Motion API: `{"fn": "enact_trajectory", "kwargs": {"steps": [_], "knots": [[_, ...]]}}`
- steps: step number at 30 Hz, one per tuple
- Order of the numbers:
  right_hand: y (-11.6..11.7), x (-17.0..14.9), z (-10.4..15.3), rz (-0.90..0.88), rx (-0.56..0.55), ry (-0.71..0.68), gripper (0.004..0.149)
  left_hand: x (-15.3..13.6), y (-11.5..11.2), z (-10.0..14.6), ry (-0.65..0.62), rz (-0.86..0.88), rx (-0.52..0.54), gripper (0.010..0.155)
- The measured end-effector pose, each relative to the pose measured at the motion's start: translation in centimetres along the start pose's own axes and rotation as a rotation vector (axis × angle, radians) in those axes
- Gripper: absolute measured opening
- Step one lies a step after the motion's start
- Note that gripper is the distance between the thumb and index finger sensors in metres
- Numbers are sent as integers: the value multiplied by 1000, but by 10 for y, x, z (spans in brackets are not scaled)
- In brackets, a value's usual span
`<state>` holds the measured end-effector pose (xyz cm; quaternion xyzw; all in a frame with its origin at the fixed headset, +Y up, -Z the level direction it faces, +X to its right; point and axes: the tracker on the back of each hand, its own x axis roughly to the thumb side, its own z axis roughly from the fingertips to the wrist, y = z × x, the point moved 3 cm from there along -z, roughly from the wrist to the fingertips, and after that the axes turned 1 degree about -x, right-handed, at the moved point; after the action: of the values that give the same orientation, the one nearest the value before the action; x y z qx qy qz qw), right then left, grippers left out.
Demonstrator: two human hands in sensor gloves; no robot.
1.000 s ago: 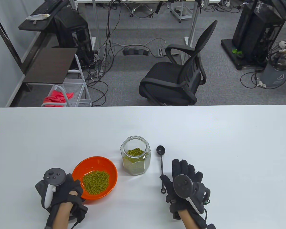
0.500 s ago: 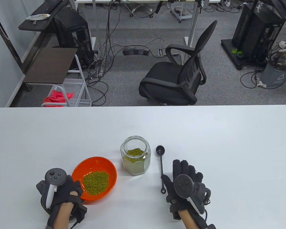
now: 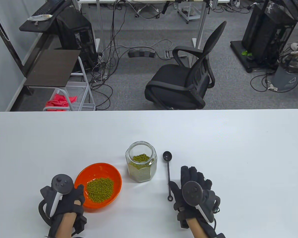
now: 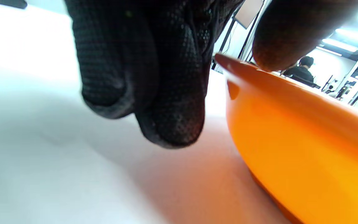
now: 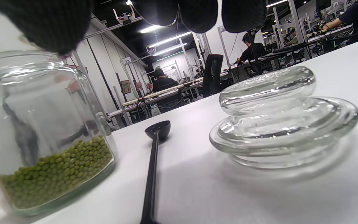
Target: Portion mung beans with measuring scoop (Bowl in hand)
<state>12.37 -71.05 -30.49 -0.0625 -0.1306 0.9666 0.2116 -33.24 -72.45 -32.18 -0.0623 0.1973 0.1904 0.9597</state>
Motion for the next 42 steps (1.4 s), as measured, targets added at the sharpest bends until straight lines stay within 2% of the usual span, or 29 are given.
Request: {"fn": "enact_trajectory", "kwargs": {"steps": [5,7,11,16,24,30,37,42], "knots": [[-1,-2,0,-8,-6,7,77,7,17,10,-79,-10,162,78],[-2,-4,-1,-17,-8,18,77,14,23,15,-163,8,218,79],[-5,-11,-3,-30,-16,44,77,22,24,20,-266,52,260,82],[-7,-23,-6,-46,-27,91,76,34,16,22,-389,52,240,84],[3,-47,-12,-44,-7,170,78,43,2,21,-478,55,155,92],[17,-59,-17,-8,68,214,82,45,-2,20,-500,69,103,92],[37,-69,-21,41,184,258,84,43,-3,19,-490,74,102,92],[39,-69,-23,40,170,266,80,43,-3,18,-488,68,107,91]]}}
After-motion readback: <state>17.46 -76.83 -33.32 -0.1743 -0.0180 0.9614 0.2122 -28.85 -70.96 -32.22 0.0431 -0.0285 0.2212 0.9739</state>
